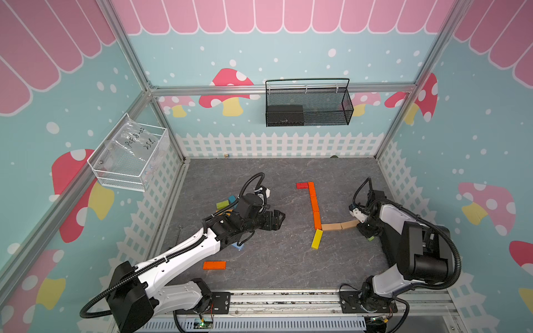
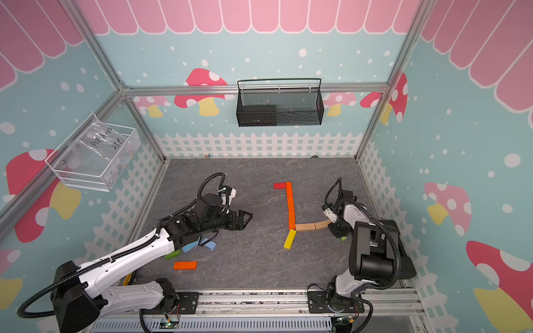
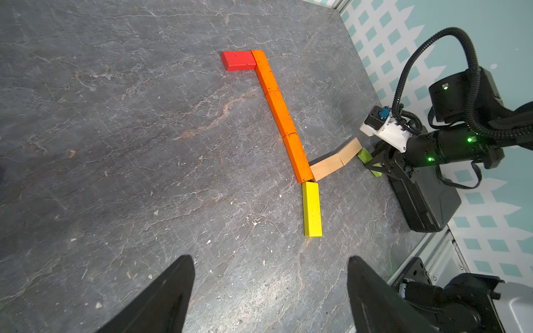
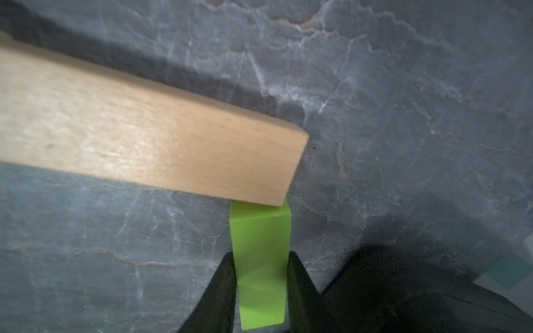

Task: Assemble a giraffe with building blocks
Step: Assemble the building block at the center of the board.

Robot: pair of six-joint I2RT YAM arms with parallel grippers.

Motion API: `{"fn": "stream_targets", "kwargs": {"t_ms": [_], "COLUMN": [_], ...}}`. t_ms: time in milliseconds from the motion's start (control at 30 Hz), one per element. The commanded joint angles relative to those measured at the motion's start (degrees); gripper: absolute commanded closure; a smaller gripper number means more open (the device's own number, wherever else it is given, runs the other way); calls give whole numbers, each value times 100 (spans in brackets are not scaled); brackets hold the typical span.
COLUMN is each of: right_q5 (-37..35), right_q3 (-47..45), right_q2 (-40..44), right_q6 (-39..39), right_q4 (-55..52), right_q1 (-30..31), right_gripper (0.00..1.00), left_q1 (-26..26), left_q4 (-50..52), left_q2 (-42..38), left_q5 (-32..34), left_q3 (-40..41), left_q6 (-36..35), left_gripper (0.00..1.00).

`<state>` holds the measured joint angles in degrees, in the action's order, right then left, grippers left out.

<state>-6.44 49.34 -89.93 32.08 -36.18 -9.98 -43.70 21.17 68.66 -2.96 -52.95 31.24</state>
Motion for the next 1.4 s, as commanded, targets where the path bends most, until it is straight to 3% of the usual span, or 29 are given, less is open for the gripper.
{"fn": "stream_targets", "kwargs": {"t_ms": [0, 833, 1367], "right_q5": [11, -20, 158], "right_q3": [-61, 174, 401], "right_q2": [13, -121, -125], "right_q6": [32, -34, -52], "right_q4": [-117, -130, -254], "right_q1": [33, 141, 172], "right_gripper": [68, 64, 46], "left_q1": [-15, -15, -4], "left_q4": [54, 43, 27], "left_q2": [-125, -143, -138], "left_q5": [86, 101, 86], "left_q3": [4, 13, 21], "left_q6": [-66, -66, -57], "left_gripper": [14, 14, 14]}}
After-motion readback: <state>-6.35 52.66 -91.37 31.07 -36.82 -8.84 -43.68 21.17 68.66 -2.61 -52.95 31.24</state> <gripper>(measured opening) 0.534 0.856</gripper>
